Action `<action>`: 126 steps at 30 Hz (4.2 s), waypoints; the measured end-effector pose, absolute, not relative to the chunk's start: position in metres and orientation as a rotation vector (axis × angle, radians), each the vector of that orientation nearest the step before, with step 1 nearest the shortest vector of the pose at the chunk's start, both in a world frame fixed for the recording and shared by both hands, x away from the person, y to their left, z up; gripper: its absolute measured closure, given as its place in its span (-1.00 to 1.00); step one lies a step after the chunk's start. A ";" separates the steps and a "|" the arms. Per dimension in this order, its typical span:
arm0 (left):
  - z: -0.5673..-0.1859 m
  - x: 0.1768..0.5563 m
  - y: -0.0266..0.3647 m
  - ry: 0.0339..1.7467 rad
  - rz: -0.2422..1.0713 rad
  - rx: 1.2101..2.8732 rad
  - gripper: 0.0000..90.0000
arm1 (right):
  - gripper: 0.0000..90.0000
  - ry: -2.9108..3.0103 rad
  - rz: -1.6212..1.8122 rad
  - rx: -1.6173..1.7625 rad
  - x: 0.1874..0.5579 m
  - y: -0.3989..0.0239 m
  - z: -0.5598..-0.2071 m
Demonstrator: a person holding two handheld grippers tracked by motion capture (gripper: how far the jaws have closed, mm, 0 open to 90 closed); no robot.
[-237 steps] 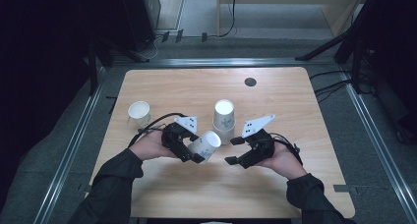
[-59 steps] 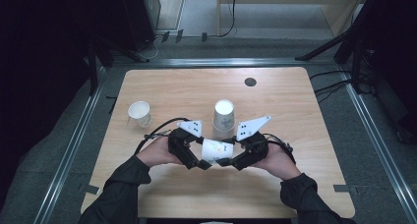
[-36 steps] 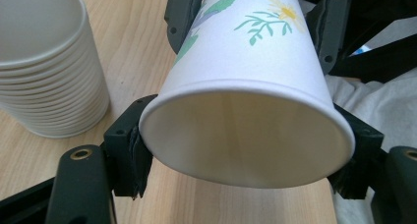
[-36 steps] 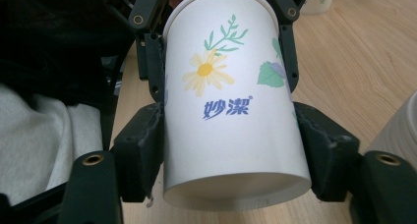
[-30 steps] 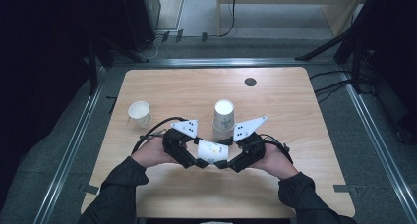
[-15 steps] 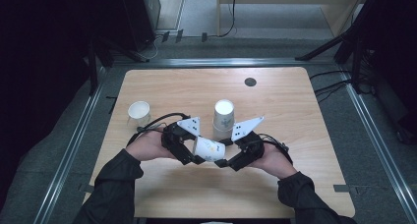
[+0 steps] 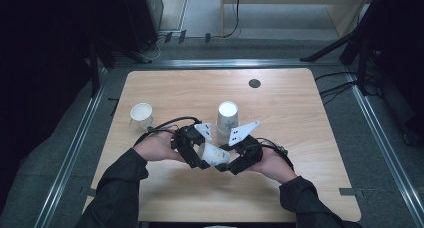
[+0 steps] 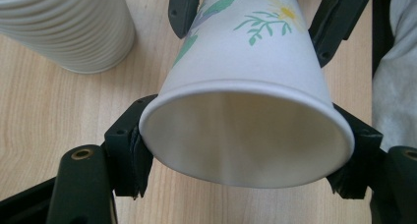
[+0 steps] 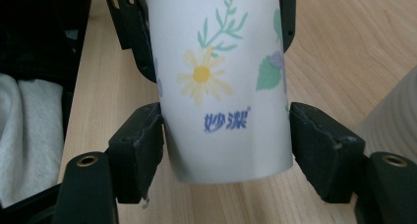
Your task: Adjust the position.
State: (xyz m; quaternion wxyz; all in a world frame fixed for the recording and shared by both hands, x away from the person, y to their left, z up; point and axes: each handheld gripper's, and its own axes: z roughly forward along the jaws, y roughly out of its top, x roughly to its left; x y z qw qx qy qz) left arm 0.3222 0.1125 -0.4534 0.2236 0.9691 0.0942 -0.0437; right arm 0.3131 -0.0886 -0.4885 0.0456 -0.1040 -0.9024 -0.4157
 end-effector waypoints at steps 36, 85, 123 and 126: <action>-0.451 0.318 0.137 0.363 -0.105 2.369 -0.71 | -0.25 -2.704 -1.397 -0.322 0.313 -0.106 -0.476; -0.441 0.310 0.110 0.236 0.010 2.575 -0.46 | -0.28 -2.745 -1.296 -0.282 0.313 -0.083 -0.495; -0.451 0.316 0.132 0.368 -0.149 2.154 -0.54 | -0.25 -2.652 -1.425 -0.324 0.315 -0.095 -0.483; -0.451 0.316 0.133 0.364 -0.146 2.156 -0.51 | -0.25 -2.649 -1.419 -0.323 0.315 -0.095 -0.483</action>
